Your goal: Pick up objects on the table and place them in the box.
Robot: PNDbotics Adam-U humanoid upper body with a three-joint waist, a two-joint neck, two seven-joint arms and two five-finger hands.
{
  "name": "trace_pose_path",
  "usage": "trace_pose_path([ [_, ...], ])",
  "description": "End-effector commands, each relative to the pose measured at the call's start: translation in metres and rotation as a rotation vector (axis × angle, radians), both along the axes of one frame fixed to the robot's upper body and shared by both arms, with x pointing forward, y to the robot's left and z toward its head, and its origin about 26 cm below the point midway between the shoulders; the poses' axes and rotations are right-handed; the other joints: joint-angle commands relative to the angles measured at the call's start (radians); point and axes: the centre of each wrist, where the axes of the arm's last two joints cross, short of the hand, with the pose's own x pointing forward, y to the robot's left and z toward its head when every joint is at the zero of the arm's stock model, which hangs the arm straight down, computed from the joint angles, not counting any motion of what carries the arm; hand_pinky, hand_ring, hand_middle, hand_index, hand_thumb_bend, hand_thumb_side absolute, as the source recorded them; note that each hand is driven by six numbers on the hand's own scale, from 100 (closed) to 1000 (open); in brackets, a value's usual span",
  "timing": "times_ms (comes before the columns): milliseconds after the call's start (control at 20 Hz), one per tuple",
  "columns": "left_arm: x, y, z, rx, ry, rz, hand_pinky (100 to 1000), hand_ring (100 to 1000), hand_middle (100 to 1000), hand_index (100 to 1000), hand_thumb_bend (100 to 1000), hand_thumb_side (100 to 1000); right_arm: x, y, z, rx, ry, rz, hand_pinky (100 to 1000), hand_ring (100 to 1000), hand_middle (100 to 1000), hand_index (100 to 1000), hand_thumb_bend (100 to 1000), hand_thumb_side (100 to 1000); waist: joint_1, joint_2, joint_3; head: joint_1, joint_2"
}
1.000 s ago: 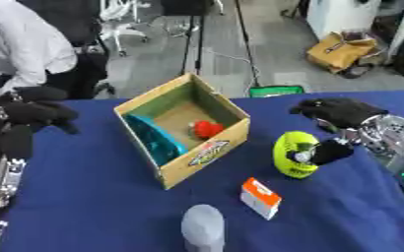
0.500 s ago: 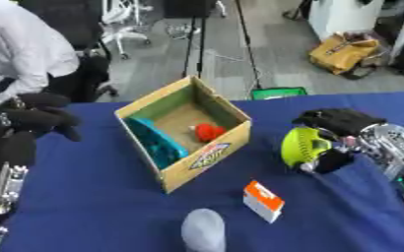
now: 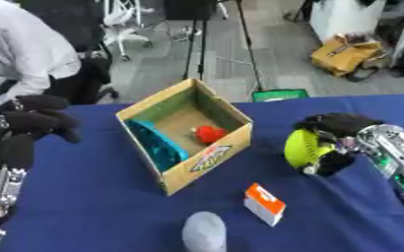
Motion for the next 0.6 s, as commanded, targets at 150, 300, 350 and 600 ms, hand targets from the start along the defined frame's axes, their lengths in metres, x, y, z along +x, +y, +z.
trace_pose_path([
  [150,-0.0019,-0.0009,0.0063,0.001,-0.023,-0.009,554,683,748,721,100,540,0.0007,-0.0040,0.0129,0.003,0.004,-0.006,824,917,893,1000,541,501,-0.004,-0.013,-0.001,-0.001,-0.012],
  [300,-0.0018,-0.0014,0.0068,0.000,-0.024,-0.011,554,683,748,721,100,540,0.0008,-0.0041,0.0131,0.007,0.012,-0.013,810,909,891,1000,538,491,-0.004,-0.013,-0.001,0.001,-0.014],
  [350,-0.0018,-0.0014,0.0069,0.000,-0.024,-0.012,554,683,748,721,100,540,0.0007,-0.0039,0.0132,0.008,0.014,-0.015,808,908,891,1000,537,489,-0.004,-0.013,-0.001,0.002,-0.014],
  [600,-0.0018,-0.0017,0.0071,-0.001,-0.024,-0.013,553,690,749,722,100,539,0.0008,-0.0039,0.0118,0.005,0.024,-0.023,776,864,884,1000,532,456,-0.004,-0.013,-0.002,0.002,-0.018],
])
